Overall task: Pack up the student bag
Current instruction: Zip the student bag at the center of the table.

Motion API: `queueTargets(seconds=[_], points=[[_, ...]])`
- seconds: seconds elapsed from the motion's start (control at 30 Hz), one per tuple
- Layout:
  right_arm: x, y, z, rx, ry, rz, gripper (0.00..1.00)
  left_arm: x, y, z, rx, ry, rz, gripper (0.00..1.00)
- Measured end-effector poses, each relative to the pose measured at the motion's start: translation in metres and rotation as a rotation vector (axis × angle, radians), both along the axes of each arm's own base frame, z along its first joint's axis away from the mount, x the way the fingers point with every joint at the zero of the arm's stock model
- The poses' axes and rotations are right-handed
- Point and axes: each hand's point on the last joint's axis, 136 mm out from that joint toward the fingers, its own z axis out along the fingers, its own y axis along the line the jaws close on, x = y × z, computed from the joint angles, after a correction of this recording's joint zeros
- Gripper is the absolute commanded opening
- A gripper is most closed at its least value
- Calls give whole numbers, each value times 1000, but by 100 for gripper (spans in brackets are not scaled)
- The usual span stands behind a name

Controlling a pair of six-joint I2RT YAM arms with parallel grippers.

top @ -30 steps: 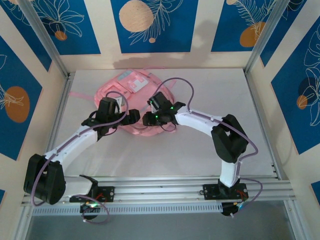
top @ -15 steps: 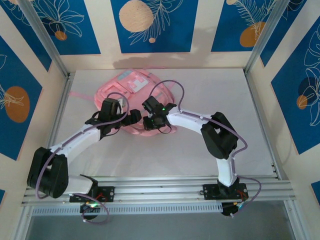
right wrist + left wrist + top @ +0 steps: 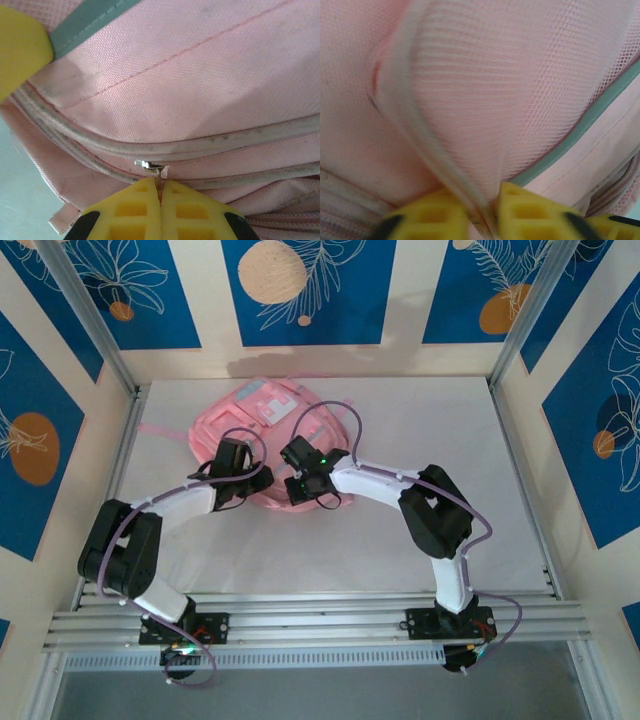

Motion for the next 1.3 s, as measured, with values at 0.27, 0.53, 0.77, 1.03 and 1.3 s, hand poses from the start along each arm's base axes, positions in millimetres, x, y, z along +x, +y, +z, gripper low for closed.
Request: queueTargets(seconds=[0.27,0.53,0.77,1.03,1.3], points=[[38,-57,10,-36,-80,22,0,-1,-6,1,-19,-26,-45,0],[117,-134,32,-52,-184,-64,0,-14,-11,4,-39,-22,-107,0],[127,-139,37,-17,-150,-7,0,-15,-13,12,-12,-51,-151,0],[59,-136,40,44,-143,48,0,-6,12,16,98,-29,-133,0],[-20,-82,41,167,-113,133,0,31,48,39,200,-73,-33,67]])
